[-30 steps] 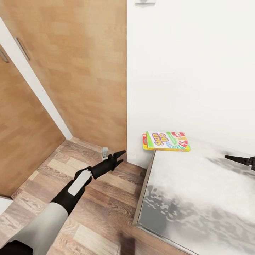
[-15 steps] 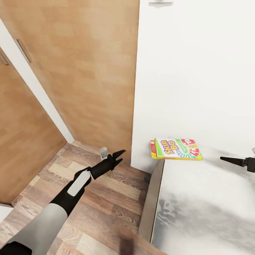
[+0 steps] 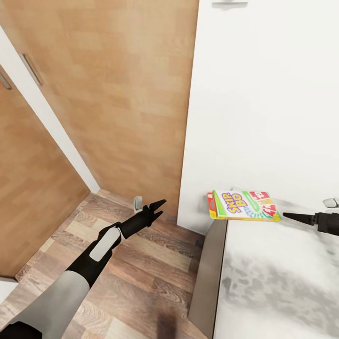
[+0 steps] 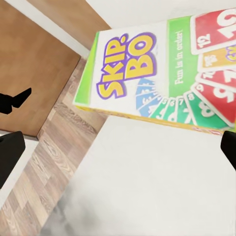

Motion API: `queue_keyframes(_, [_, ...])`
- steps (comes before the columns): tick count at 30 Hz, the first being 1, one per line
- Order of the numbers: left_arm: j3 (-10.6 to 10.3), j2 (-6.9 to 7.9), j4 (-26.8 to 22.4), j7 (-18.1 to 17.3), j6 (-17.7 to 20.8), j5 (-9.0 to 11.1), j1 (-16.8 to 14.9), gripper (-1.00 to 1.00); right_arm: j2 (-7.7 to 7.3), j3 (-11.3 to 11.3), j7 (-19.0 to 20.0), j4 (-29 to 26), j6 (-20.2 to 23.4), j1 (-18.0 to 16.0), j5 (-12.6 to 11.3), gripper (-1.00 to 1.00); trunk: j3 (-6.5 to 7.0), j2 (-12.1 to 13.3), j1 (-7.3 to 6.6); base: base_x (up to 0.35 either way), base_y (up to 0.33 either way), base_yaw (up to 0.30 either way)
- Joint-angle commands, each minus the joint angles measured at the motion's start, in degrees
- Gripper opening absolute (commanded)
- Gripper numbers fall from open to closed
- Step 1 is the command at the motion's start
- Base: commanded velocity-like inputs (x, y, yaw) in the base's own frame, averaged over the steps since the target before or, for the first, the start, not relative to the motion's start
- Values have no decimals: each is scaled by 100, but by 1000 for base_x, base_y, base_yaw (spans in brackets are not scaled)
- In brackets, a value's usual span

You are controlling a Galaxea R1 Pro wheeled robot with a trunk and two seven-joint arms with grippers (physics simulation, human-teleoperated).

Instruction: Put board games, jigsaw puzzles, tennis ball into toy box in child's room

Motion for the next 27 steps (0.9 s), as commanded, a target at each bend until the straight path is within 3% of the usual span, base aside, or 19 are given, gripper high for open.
queue_keyframes(1, [-15, 5, 1, 2, 28, 55, -4, 100, 0, -3, 20, 0, 27, -5, 9, 100, -4, -3, 1, 32, 26, 0])
queue_keyframes(15, [21, 17, 35, 18, 22, 61, 8, 100, 44, -9, -102, -91, 93, 7, 8, 100, -4, -3, 1, 12, 10, -12])
queue_keyframes(27, [30, 16, 64, 96, 16, 56, 10, 100, 50, -10, -118, -103, 107, 14, 13, 100, -4, -3, 1, 2, 1, -187])
